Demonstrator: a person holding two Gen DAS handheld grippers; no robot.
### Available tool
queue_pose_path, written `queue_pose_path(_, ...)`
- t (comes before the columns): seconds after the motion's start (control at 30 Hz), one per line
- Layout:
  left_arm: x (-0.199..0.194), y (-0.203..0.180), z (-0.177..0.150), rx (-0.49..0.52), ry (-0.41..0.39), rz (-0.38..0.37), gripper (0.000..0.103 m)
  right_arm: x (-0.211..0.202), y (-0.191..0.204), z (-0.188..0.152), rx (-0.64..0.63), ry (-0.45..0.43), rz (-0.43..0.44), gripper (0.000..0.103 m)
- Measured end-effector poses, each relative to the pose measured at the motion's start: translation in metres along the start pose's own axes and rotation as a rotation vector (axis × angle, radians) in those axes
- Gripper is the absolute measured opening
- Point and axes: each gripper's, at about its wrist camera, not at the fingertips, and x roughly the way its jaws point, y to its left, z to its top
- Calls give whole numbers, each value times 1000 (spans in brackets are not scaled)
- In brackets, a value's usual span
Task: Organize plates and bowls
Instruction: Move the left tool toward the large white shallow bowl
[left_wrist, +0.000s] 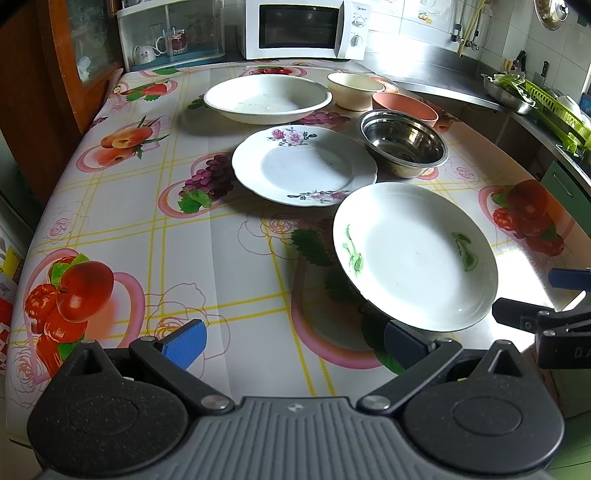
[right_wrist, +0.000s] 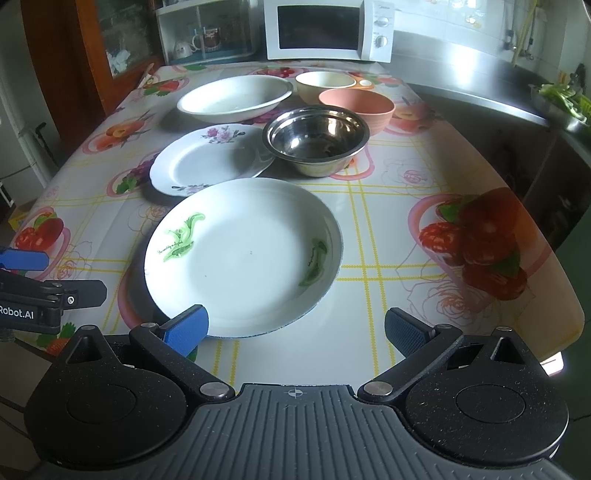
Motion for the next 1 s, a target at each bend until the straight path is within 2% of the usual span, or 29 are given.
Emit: queue_pose_path(1.0, 12, 9, 16, -12, 22, 4, 103, 16, 5, 17, -39, 5, 17, 102)
